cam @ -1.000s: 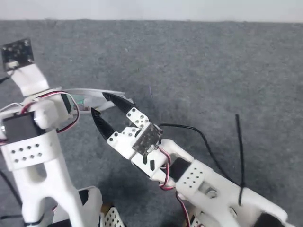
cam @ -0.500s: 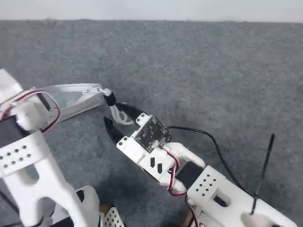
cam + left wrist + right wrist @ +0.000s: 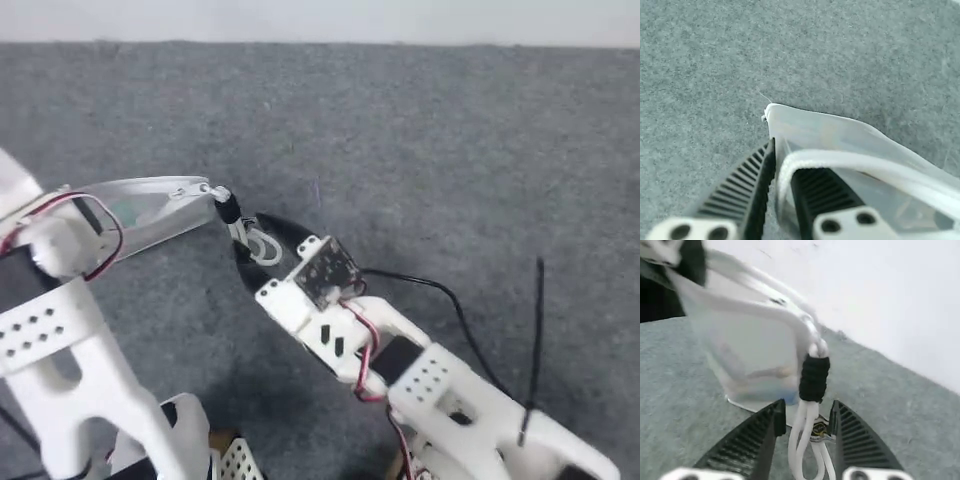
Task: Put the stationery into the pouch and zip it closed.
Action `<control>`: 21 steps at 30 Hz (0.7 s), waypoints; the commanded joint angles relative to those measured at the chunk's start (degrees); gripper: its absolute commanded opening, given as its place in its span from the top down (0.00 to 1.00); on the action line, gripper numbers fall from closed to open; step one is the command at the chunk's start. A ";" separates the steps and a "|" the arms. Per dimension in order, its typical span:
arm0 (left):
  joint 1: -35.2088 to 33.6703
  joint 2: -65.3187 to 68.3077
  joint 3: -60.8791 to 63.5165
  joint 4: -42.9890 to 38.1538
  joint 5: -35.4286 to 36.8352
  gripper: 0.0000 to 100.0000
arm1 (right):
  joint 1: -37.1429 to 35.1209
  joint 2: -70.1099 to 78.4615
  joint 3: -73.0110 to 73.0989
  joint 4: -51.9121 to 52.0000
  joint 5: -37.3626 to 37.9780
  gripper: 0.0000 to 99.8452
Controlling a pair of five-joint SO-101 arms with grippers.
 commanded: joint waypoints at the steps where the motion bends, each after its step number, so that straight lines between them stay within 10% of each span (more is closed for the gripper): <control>1: -0.26 -0.44 -0.57 -2.29 1.05 0.99 | 0.66 6.37 -5.80 -5.49 -1.05 0.87; 21: 0.00 -0.18 -0.57 -2.29 1.14 0.99 | 1.01 18.77 -13.01 -15.16 3.78 0.87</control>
